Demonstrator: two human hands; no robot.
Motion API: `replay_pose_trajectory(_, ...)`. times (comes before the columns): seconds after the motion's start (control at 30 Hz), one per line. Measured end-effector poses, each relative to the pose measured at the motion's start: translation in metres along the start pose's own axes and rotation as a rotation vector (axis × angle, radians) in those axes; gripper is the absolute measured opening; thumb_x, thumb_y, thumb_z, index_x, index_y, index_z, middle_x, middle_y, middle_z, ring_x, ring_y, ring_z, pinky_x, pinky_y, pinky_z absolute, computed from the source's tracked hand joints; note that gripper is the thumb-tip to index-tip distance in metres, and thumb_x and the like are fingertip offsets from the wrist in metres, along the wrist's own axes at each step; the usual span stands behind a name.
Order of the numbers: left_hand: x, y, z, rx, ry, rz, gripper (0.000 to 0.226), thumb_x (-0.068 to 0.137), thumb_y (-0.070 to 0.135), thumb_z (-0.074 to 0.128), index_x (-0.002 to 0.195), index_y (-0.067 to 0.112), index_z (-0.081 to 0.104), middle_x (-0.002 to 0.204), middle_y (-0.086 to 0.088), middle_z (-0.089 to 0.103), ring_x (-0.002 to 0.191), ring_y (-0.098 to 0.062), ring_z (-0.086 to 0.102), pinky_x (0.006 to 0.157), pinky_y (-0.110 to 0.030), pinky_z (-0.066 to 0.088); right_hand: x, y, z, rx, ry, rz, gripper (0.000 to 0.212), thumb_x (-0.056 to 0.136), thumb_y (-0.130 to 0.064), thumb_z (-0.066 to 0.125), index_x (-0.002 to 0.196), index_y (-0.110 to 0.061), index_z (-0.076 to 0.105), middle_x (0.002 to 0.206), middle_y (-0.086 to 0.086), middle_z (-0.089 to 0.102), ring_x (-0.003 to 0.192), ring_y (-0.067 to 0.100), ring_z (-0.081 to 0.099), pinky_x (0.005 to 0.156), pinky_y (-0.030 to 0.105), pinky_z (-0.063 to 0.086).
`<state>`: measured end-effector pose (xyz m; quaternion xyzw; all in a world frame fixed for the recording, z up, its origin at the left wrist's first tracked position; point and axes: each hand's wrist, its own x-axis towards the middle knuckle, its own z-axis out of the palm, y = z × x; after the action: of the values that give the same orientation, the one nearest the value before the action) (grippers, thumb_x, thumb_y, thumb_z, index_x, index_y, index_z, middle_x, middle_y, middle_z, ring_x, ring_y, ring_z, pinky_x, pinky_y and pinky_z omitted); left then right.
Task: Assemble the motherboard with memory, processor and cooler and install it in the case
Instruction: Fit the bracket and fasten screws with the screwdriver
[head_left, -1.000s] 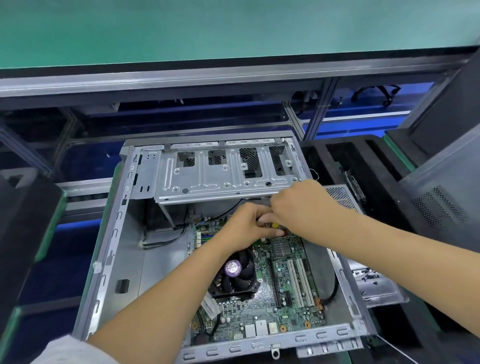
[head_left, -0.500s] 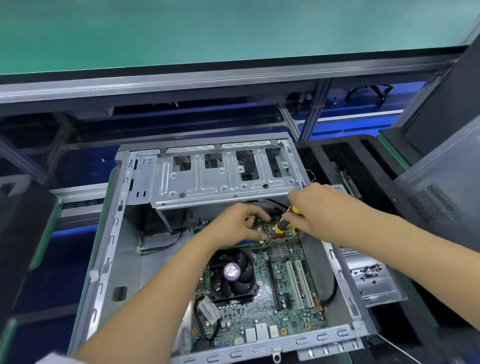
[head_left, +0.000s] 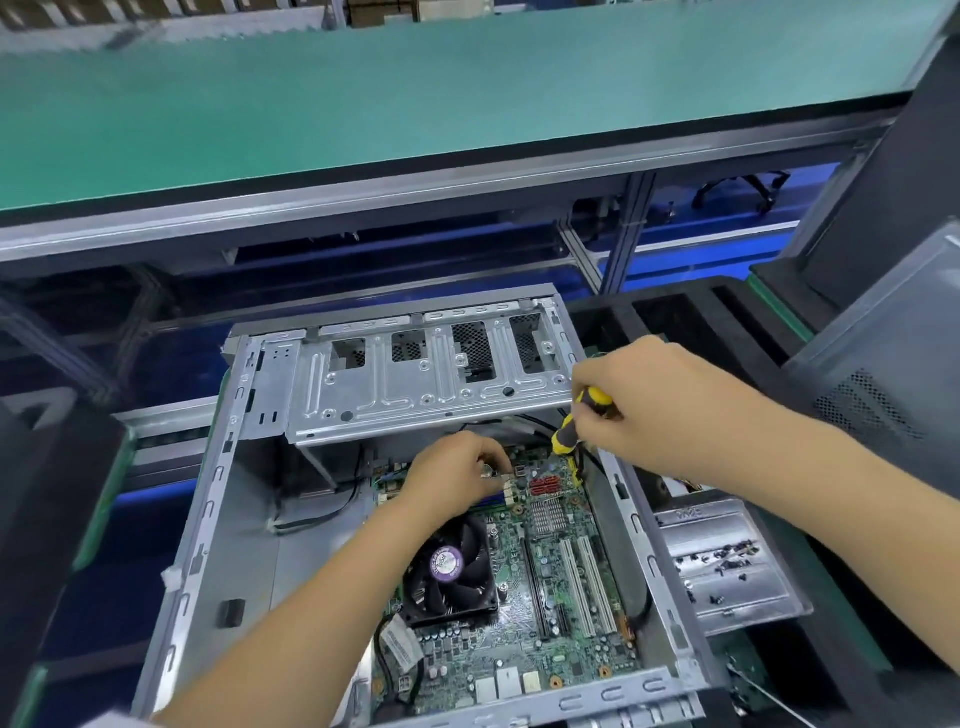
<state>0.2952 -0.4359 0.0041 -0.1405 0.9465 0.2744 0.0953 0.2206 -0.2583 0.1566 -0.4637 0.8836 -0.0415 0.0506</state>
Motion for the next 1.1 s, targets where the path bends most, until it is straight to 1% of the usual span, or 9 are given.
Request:
replay_pose_trajectory(0.1,0.010,0.017,0.011,0.142,-0.037,-0.040,0.012,0.076,0.036,0.076,0.084,0.032,0.068,0.086,0.015,0.060,0.083,-0.012,0.058,0.066,-0.025,0.042,-0.002,0.000,0.008,-0.045,0.018,-0.025,0.021,0.092,-0.030,0.044,0.090,-0.015,0.058,0.069,0.001,0.055,0.063,0.021,0.056,0.056,0.033,0.048)
replay_pose_trajectory(0.27,0.021,0.039,0.031,0.437,-0.113,-0.111,0.018,0.077,0.015,0.067,0.094,0.017,0.064,0.100,-0.004,0.065,0.089,-0.027,0.063,0.066,-0.032,0.044,-0.004,0.002,0.018,-0.022,0.043,-0.054,0.021,0.093,-0.033,0.043,0.093,-0.016,0.056,0.076,0.001,0.053,0.068,0.023,0.055,0.056,0.031,0.044)
replay_pose_trajectory(0.47,0.017,0.036,0.033,0.439,-0.077,-0.113,0.015,0.081,0.006,0.062,0.095,0.012,0.065,0.099,-0.008,0.066,0.090,-0.030,0.063,0.067,-0.035,0.046,-0.002,0.003,0.026,-0.037,0.033,-0.053,0.021,0.092,-0.033,0.045,0.090,-0.016,0.056,0.067,-0.002,0.046,0.058,0.020,0.047,0.047,0.029,0.031)
replay_pose_trajectory(0.57,0.012,0.038,0.033,0.510,-0.060,-0.076,0.009,0.082,0.009,0.063,0.088,0.012,0.058,0.095,-0.009,0.066,0.088,-0.030,0.063,0.064,-0.034,0.042,-0.001,0.004,0.027,-0.032,0.019,-0.028,0.019,0.091,-0.030,0.045,0.080,-0.015,0.048,0.061,-0.002,0.044,0.050,0.013,0.041,0.044,0.028,0.031)
replay_pose_trajectory(0.73,0.013,0.048,0.043,0.659,-0.108,-0.060,0.020,0.084,0.005,0.065,0.102,0.012,0.061,0.102,-0.004,0.065,0.095,-0.025,0.065,0.063,-0.032,0.039,0.005,0.001,0.028,-0.038,-0.097,-0.011,0.028,0.087,-0.022,0.047,0.068,-0.018,0.028,0.059,0.000,0.041,0.047,0.013,0.036,0.041,0.026,0.022)
replay_pose_trajectory(0.87,0.010,0.042,0.037,0.550,-0.060,-0.047,0.009,0.085,0.012,0.063,0.094,0.011,0.060,0.099,-0.007,0.067,0.093,-0.028,0.064,0.063,-0.033,0.040,0.009,0.000,0.034,-0.126,-0.169,-0.046,0.029,0.089,-0.025,0.042,0.064,-0.016,0.032,0.064,0.001,0.039,0.052,0.016,0.035,0.046,0.028,0.023)
replay_pose_trajectory(0.93,0.003,0.035,0.027,0.381,-0.012,-0.018,0.009,0.085,0.020,0.062,0.092,0.013,0.060,0.093,-0.004,0.065,0.091,-0.026,0.062,0.069,-0.033,0.045,0.009,0.001,0.036,-0.124,-0.167,-0.059,0.032,0.089,-0.025,0.044,0.060,-0.015,0.033,0.065,0.002,0.042,0.053,0.018,0.039,0.046,0.028,0.026)
replay_pose_trajectory(1.0,-0.005,0.023,0.012,0.148,0.030,-0.004,0.005,0.085,0.021,0.061,0.085,0.016,0.062,0.079,0.004,0.061,0.078,-0.017,0.059,0.068,-0.030,0.047,0.008,0.005,0.034,-0.113,-0.144,-0.036,0.034,0.090,-0.029,0.048,0.061,-0.015,0.039,0.069,0.003,0.049,0.060,0.022,0.048,0.050,0.029,0.037)
replay_pose_trajectory(1.1,-0.015,0.004,-0.010,-0.406,-0.038,-0.153,0.011,0.088,0.013,0.058,0.078,0.012,0.063,0.064,0.001,0.053,0.048,-0.008,0.039,0.048,-0.020,0.035,0.008,0.009,0.027,-0.081,-0.085,0.026,0.033,0.094,-0.040,0.051,0.076,-0.013,0.057,0.076,0.003,0.059,0.066,0.022,0.057,0.056,0.030,0.045)
